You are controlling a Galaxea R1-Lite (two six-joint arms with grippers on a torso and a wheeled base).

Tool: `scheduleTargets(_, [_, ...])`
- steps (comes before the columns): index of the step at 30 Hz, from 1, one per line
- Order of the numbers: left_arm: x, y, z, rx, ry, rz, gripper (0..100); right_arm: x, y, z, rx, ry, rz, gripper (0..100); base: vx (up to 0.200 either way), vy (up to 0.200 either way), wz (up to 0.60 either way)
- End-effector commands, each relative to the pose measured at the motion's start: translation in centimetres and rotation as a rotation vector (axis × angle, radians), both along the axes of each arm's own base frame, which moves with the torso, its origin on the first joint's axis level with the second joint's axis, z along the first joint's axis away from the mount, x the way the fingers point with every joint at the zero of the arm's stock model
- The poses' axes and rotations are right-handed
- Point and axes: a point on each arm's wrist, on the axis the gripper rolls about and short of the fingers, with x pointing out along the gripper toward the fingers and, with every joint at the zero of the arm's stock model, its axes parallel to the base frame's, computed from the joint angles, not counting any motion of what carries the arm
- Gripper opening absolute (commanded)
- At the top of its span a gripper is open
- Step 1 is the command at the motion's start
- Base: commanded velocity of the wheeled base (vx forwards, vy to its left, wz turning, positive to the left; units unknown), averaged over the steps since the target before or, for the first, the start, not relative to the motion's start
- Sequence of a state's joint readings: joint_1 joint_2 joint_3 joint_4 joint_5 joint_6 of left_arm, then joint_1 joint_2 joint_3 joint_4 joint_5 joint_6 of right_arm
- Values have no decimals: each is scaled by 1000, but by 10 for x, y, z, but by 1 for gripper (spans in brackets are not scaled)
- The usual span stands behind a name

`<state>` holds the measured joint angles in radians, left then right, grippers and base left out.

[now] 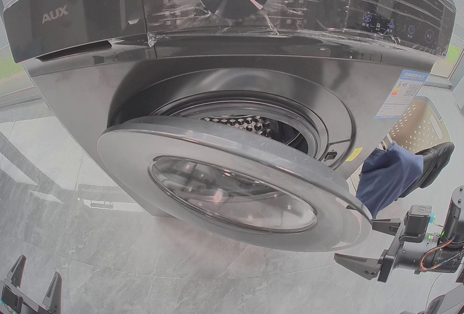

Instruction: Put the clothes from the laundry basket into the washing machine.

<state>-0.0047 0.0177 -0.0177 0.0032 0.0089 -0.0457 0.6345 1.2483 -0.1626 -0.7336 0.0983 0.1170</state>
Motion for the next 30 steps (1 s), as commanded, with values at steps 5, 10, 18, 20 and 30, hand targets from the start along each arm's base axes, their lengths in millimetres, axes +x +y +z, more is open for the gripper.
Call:
scheduleTargets(5, [0, 0, -4, 0, 4, 0, 100, 9, 7, 6, 8, -10, 0, 100, -200, 0, 0])
scheduleTargets(10, [0, 0, -4, 0, 4, 0, 100, 5, 8, 1, -5, 9, 26, 100, 0, 0, 0])
scheduleTargets(18, [0, 0, -4, 0, 4, 0, 100, 0, 7, -2, -3, 17, 38, 100, 0, 0, 0])
scheduleTargets(20, [0, 0, -4, 0, 4, 0, 100, 4, 8, 0, -5, 12, 33, 100, 0, 0, 0])
scheduleTargets(30, [0, 0, -4, 0, 4, 0, 100, 18, 17, 4, -7, 13, 25, 100, -120, 0, 0])
